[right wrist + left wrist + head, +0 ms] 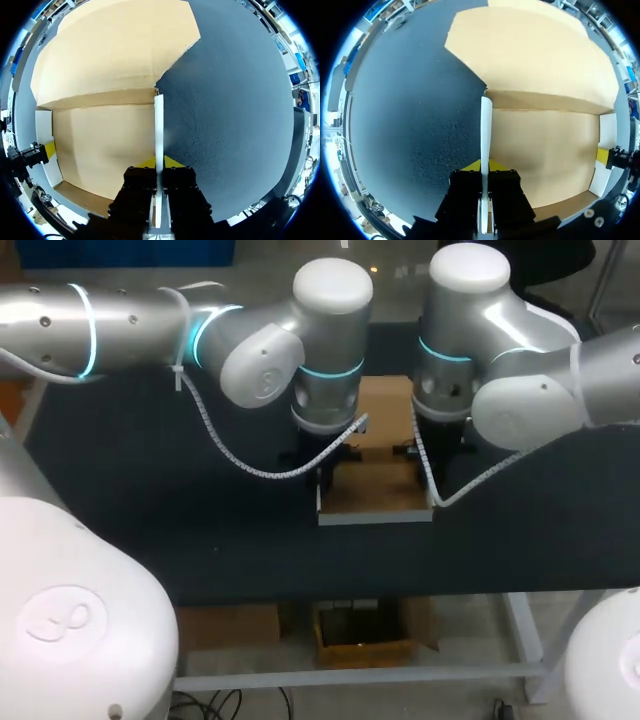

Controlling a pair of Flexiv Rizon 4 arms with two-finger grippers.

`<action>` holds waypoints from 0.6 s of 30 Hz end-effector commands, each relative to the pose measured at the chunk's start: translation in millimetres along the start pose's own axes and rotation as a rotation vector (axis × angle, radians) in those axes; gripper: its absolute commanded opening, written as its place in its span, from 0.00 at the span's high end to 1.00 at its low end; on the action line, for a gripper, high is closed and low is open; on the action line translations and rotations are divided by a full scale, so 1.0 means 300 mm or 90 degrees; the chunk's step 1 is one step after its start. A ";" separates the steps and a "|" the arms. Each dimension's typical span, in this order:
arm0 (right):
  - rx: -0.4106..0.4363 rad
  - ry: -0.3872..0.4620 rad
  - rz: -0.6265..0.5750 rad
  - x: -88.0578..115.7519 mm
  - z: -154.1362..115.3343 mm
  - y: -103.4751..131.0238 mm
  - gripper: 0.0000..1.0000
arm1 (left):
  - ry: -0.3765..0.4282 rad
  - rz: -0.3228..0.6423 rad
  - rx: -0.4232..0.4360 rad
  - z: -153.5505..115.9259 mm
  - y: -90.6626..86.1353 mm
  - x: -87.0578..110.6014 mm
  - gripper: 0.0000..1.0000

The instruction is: Assemble the packaging by folding the flat box into shape, placing the metal phone stand inside, and closing the box properly

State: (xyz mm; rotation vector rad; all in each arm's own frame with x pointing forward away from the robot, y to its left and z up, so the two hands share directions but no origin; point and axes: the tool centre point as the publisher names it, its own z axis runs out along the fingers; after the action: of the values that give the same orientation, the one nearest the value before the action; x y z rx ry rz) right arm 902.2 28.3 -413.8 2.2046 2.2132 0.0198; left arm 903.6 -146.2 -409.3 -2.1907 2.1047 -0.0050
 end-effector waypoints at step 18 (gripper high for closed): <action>-0.137 0.103 -0.211 -0.119 -0.160 -0.076 0.00 | -0.027 0.003 0.030 -0.019 0.012 -0.038 1.00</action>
State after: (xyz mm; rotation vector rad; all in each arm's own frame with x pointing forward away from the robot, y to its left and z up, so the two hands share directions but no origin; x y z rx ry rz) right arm 891.9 8.6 -374.5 1.8421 2.4782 0.2451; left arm 901.4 -138.3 -404.9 -2.1435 2.0660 -0.0004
